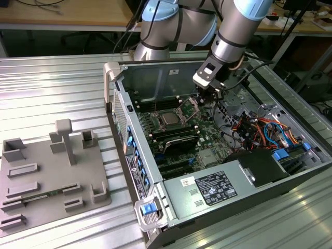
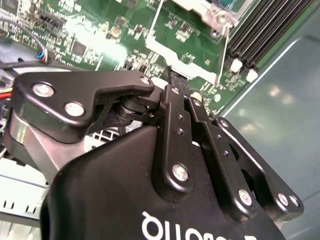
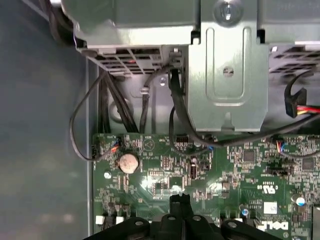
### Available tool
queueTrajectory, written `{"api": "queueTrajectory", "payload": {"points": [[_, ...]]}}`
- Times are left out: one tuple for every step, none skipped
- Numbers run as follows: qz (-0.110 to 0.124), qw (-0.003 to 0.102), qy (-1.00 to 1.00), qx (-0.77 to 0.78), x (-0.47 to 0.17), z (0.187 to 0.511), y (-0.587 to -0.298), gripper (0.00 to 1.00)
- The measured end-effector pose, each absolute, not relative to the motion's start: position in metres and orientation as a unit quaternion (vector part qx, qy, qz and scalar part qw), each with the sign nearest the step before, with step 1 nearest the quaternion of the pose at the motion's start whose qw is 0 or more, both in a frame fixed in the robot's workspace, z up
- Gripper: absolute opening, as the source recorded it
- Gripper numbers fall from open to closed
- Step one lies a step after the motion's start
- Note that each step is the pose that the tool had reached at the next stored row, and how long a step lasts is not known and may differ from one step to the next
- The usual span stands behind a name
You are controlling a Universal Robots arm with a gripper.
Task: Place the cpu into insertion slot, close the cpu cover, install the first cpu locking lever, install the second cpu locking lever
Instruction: 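Close the cpu cover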
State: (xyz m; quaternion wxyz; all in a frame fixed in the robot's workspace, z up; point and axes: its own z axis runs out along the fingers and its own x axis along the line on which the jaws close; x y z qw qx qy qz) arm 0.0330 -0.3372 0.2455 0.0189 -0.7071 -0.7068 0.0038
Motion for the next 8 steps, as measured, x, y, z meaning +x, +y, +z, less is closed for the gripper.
{"api": "queueTrajectory", "payload": {"points": [[0.004,0.019,-0.707,-0.707,0.031,0.245,-0.337,0.11],[0.004,0.019,-0.707,-0.707,0.029,0.245,-0.337,0.11],[0.004,0.019,-0.707,-0.707,0.025,0.245,-0.337,0.11],[0.004,0.019,-0.707,-0.707,0.024,0.245,-0.337,0.11],[0.004,0.019,-0.707,-0.707,0.022,0.245,-0.337,0.11],[0.004,0.019,-0.707,-0.707,0.018,0.245,-0.337,0.11],[0.004,0.019,-0.707,-0.707,0.014,0.245,-0.337,0.11],[0.004,0.019,-0.707,-0.707,0.011,0.245,-0.337,0.11]]}}
